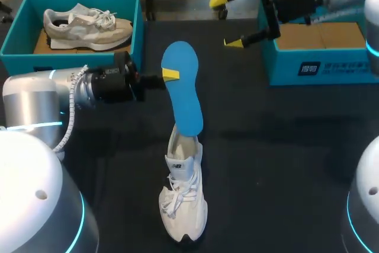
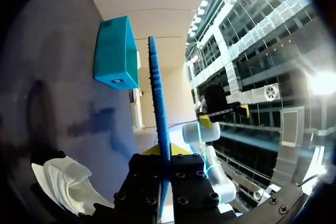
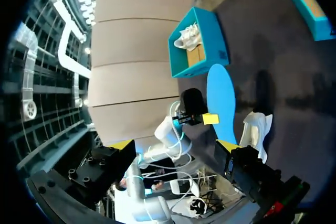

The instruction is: Take the shoe out of the shoebox, open the shoe tongue, remove and reinsert the insole, then place the shoe into the shoebox

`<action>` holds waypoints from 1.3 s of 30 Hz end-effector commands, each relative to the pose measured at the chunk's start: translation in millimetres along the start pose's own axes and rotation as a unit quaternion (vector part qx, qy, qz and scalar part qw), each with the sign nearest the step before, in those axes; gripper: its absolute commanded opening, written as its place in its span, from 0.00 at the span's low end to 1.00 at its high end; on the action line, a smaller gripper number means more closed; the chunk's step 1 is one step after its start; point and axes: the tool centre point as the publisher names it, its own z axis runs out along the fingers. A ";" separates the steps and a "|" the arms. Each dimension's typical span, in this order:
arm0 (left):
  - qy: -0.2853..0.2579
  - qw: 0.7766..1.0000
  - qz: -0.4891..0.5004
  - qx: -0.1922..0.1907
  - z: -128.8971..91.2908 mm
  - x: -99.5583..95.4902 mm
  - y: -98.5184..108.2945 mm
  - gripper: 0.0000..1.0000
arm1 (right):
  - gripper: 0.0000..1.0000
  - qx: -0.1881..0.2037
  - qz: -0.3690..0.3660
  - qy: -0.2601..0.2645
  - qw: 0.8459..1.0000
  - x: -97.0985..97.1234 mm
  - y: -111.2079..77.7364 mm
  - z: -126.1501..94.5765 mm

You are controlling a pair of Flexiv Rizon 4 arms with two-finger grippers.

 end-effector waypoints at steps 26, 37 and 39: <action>-0.012 0.999 -0.040 -0.016 25.2 -1.9 0.4 0.00 | 1.00 0.016 0.131 -0.393 0.910 42.8 -20.5 25.0; -0.012 0.999 -0.040 -0.016 25.2 -1.9 0.4 0.00 | 1.00 -0.001 0.085 -0.447 0.891 52.9 -13.1 44.3; -0.012 0.999 -0.040 -0.016 25.2 -1.9 0.4 0.00 | 1.00 -0.004 0.071 -0.456 0.887 53.3 -12.1 44.0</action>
